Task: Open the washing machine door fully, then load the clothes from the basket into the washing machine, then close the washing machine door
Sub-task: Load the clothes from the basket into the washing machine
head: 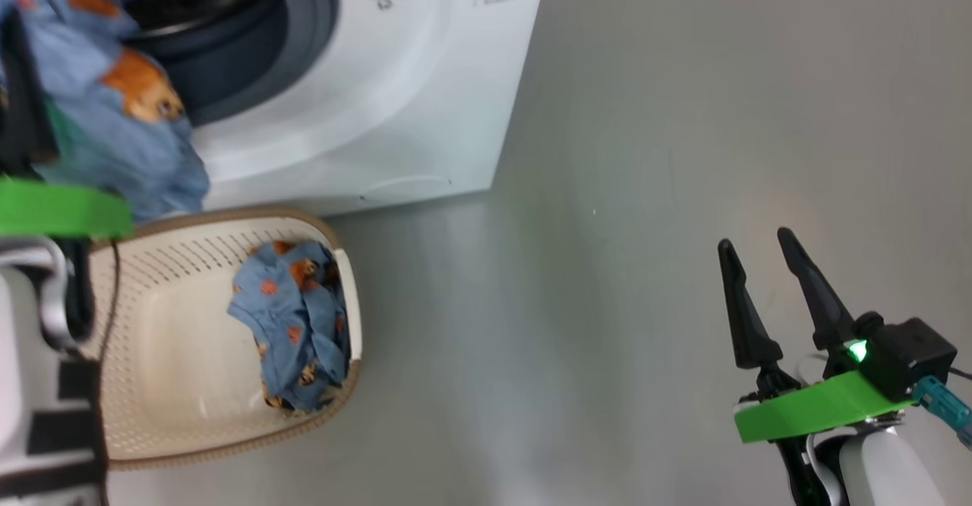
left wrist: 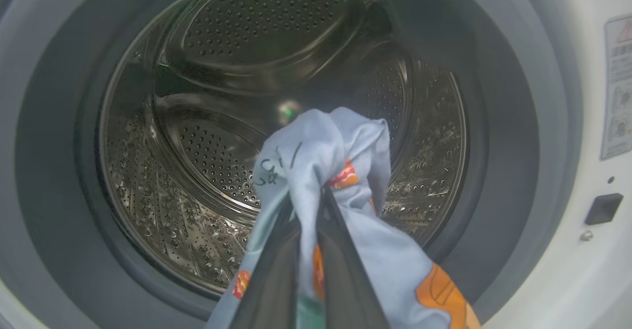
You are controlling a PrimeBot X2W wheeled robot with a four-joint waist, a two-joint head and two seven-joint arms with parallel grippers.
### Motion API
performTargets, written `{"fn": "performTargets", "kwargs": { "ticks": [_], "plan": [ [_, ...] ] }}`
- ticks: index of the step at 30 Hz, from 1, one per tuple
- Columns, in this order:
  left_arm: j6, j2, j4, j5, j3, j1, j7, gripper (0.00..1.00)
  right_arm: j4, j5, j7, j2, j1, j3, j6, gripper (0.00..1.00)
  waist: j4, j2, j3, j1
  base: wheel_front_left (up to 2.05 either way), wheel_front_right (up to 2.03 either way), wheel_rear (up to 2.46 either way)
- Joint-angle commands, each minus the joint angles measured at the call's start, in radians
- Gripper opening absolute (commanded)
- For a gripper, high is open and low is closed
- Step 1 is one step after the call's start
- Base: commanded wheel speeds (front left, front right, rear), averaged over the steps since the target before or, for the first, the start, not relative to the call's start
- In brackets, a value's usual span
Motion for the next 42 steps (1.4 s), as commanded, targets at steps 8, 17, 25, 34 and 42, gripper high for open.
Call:
{"fn": "performTargets", "kwargs": {
  "ticks": [8,17,25,34,42],
  "plan": [
    [-0.017,0.092,0.13,0.029,0.002,-0.235,-0.006,0.0,-0.033,0.001,-0.005,0.014,-0.058,0.043,0.003,1.0,-0.036,0.0,0.184,0.0,0.0,0.0,0.0],
    [-0.019,0.142,0.291,0.046,-0.02,-0.443,-0.003,0.0,-0.031,0.011,-0.005,0.028,-0.093,0.07,0.003,1.0,-0.069,0.0,0.289,0.0,0.0,0.0,0.0],
    [-0.023,0.166,0.376,0.061,-0.051,-0.582,0.001,0.0,-0.028,0.023,-0.005,0.034,-0.112,0.09,0.003,1.0,-0.09,0.0,0.358,0.0,0.0,0.0,0.0],
    [-0.004,0.179,0.322,0.094,-0.078,-0.669,-0.006,0.0,-0.022,0.047,-0.005,0.035,-0.132,0.121,0.003,1.0,-0.105,0.0,0.383,0.0,0.0,0.0,0.0],
    [0.006,0.191,0.29,0.096,-0.074,-0.662,-0.006,0.49,-0.008,0.056,-0.005,0.035,-0.134,0.131,0.003,1.0,-0.111,0.0,0.381,0.0,0.0,0.0,0.0]
  ]
}}
